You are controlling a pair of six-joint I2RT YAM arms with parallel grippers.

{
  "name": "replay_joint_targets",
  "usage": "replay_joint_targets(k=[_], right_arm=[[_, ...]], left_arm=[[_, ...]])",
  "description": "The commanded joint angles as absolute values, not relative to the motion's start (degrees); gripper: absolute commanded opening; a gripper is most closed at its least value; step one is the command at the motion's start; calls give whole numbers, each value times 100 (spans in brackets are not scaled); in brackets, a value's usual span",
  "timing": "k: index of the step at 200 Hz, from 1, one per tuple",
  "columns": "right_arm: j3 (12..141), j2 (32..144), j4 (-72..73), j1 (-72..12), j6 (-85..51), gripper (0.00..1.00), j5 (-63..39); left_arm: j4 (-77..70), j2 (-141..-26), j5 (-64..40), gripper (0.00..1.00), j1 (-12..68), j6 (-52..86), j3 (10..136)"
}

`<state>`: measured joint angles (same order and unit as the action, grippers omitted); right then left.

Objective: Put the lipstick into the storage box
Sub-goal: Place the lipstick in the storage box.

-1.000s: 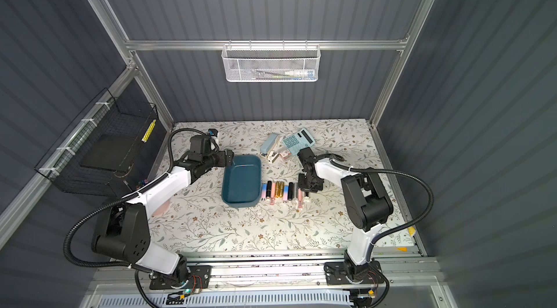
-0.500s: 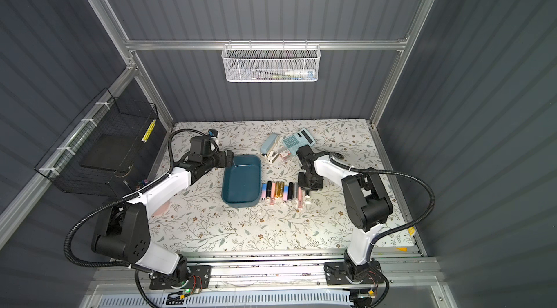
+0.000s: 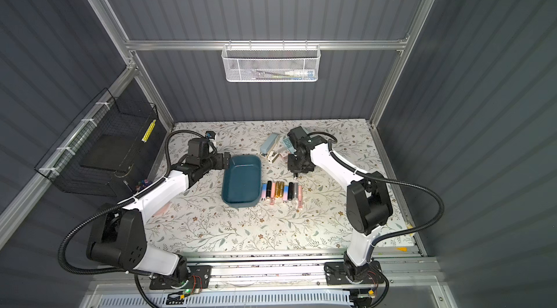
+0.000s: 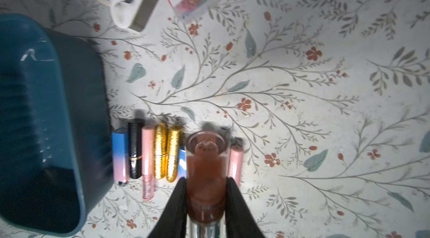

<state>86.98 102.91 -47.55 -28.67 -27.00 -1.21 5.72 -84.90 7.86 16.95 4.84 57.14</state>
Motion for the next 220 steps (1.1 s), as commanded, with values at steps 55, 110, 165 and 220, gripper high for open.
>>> replay_joint_targets(k=[55,110,165,220], right_arm=[[9871,10979,-5192,-3685,-2685,26,-458],[10606,11523,-5211,-4085,-2421,27,-690],[11174,12022,-5116,-4266,-2215,26,-993],[11329,12404,-4853,-4375,-2235,26,-1325]], left_arm=[[1051,-8249,970,99,1679,582,5387],[1081,-8047,954,100,1644,669,5168],[1225,-7792,1043,99,1611,589,5134],[1423,-7605,1046,100,1608,602,5125]])
